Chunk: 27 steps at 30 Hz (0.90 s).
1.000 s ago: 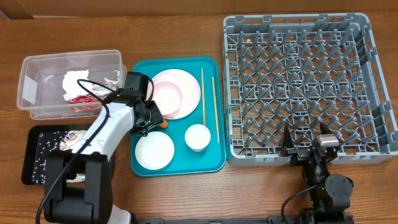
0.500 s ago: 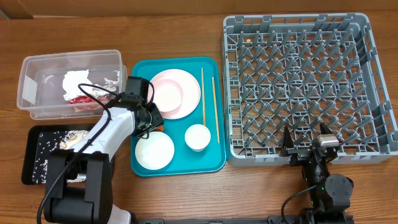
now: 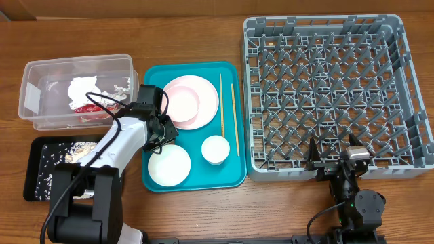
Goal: Sort waste into correct bins and load items into the dishwasher
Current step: 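Lower the left gripper and grasp the orange carrot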
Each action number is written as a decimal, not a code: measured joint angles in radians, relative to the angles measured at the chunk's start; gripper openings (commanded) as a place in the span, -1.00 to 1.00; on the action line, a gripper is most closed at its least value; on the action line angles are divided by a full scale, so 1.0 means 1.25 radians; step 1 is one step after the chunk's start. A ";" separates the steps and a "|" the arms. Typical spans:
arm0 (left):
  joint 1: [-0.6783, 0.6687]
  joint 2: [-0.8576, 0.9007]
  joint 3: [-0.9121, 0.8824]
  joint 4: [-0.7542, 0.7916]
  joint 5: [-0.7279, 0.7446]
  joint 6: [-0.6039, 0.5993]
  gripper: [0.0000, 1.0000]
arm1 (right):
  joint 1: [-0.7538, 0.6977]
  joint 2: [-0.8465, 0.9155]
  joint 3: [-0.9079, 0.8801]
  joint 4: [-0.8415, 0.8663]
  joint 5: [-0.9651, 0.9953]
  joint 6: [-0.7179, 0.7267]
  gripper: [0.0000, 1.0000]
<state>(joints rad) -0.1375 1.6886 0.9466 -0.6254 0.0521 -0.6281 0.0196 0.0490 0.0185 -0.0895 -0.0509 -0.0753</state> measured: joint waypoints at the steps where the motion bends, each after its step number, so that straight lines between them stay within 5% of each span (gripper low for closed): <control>1: 0.000 0.000 0.000 0.000 -0.003 0.000 -0.91 | 0.000 0.000 0.000 0.001 0.000 0.000 1.00; 5: 0.000 0.000 0.000 -0.001 -0.011 0.000 -0.85 | 0.000 0.000 0.000 0.001 0.000 0.000 1.00; 8: 0.000 0.000 0.000 -0.001 -0.015 0.000 -0.52 | 0.000 0.000 0.000 0.000 0.000 0.000 1.00; 17: 0.000 -0.001 -0.007 -0.003 -0.036 0.000 -0.12 | 0.000 0.000 0.000 0.000 0.000 0.000 1.00; 22: 0.000 -0.001 -0.016 0.006 -0.045 -0.001 -0.06 | 0.000 0.000 0.000 0.000 0.000 0.000 1.00; 27: 0.000 -0.001 -0.016 0.010 -0.049 0.002 -0.41 | 0.000 0.000 0.000 0.001 0.000 0.000 1.00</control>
<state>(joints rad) -0.1375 1.6878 0.9268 -0.6128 -0.0093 -0.6258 0.0196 0.0490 0.0185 -0.0887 -0.0513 -0.0757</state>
